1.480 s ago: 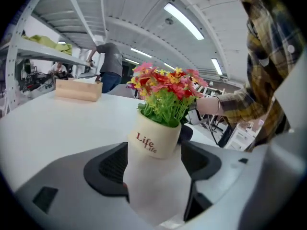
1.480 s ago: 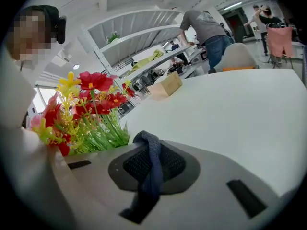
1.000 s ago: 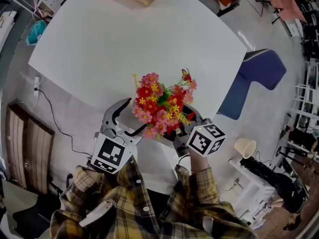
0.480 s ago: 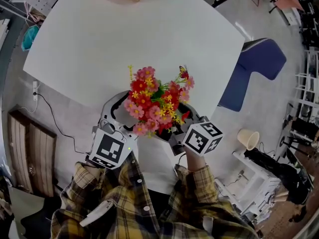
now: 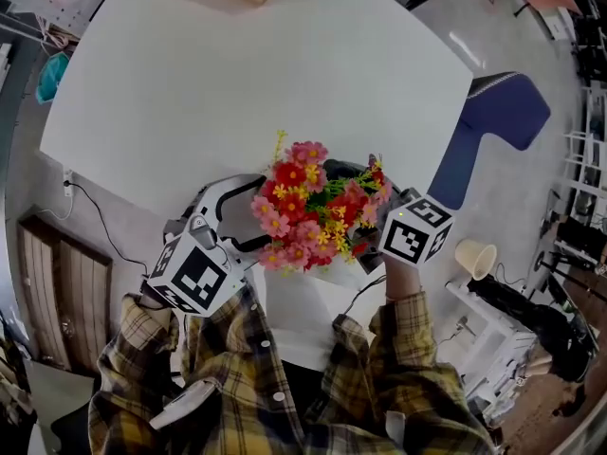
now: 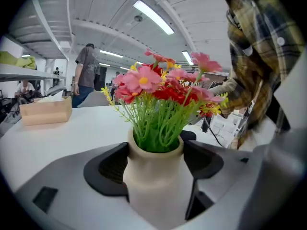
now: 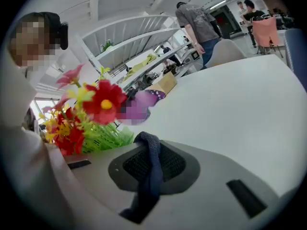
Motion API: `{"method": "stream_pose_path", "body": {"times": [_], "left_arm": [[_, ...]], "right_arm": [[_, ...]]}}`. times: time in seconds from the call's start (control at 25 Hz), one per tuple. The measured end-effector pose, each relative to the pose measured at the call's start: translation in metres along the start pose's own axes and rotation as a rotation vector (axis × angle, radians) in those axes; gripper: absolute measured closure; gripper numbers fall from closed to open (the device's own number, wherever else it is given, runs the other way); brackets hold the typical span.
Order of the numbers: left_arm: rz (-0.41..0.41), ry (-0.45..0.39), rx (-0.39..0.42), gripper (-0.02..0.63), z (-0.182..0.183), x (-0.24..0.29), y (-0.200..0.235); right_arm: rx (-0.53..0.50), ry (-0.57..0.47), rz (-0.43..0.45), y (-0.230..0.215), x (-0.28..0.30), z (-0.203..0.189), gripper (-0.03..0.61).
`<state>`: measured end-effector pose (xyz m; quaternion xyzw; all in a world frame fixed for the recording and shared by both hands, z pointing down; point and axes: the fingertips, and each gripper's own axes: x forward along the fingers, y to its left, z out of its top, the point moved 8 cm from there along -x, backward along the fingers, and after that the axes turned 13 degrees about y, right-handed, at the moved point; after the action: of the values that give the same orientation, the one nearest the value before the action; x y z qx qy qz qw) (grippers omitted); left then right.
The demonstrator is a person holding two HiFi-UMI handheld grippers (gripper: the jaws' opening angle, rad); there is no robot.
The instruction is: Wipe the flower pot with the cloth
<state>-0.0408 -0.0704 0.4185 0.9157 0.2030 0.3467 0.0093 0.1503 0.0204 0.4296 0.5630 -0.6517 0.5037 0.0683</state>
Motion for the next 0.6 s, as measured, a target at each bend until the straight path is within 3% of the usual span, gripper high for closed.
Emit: {"method": "stream_pose_path", "body": {"times": [0.32, 0.6], "left_arm": [[-0.19, 0.03, 0.16, 0.244, 0.01, 0.007, 0.029], [-0.337, 0.064, 0.271, 0.244, 0.021, 0.016, 0.043]], "right_arm": [[-0.203, 0.218, 0.195, -0.015, 0.022, 0.047, 0.56], [-0.31, 0.379, 0.323, -0.015, 0.047, 0.068, 0.56]]}}
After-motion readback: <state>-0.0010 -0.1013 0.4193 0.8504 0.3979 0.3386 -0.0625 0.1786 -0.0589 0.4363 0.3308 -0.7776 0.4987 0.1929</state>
